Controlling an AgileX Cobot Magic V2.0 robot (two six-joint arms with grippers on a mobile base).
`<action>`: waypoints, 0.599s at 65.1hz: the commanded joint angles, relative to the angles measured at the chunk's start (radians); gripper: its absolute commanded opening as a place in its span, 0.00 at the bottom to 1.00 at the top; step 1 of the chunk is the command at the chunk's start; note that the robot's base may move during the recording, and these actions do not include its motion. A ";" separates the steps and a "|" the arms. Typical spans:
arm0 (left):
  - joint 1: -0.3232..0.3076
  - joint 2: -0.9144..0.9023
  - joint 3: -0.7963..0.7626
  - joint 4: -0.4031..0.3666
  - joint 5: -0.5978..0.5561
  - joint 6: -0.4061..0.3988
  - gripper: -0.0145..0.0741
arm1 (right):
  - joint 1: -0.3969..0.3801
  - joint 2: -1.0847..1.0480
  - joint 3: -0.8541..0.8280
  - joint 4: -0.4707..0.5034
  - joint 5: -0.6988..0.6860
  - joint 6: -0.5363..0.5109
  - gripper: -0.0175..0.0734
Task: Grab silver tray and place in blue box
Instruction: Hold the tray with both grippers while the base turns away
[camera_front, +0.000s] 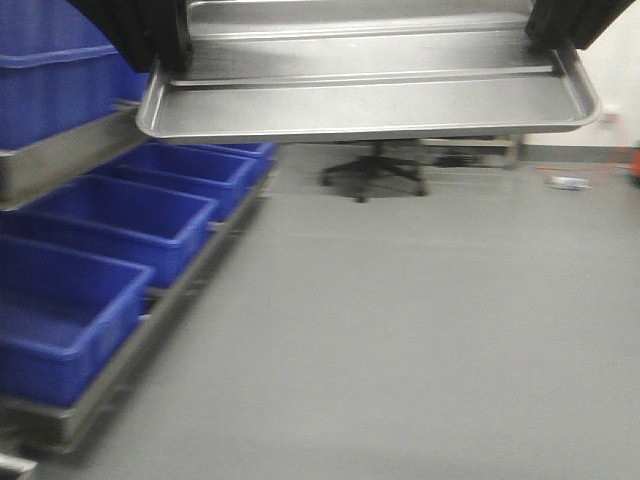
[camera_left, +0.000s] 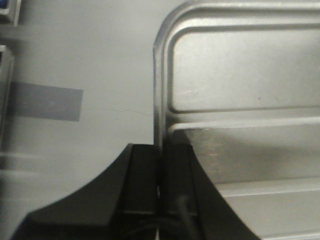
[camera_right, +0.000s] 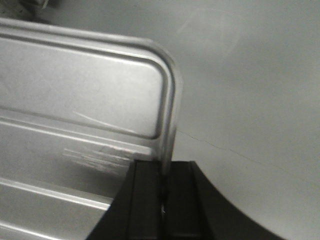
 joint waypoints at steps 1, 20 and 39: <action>-0.005 -0.035 -0.033 0.039 0.002 0.012 0.05 | -0.003 -0.034 -0.039 -0.045 -0.041 -0.016 0.26; -0.005 -0.035 -0.033 0.039 0.002 0.012 0.05 | -0.003 -0.034 -0.039 -0.045 -0.041 -0.016 0.26; -0.005 -0.035 -0.033 0.039 0.002 0.012 0.05 | -0.003 -0.034 -0.039 -0.045 -0.041 -0.016 0.26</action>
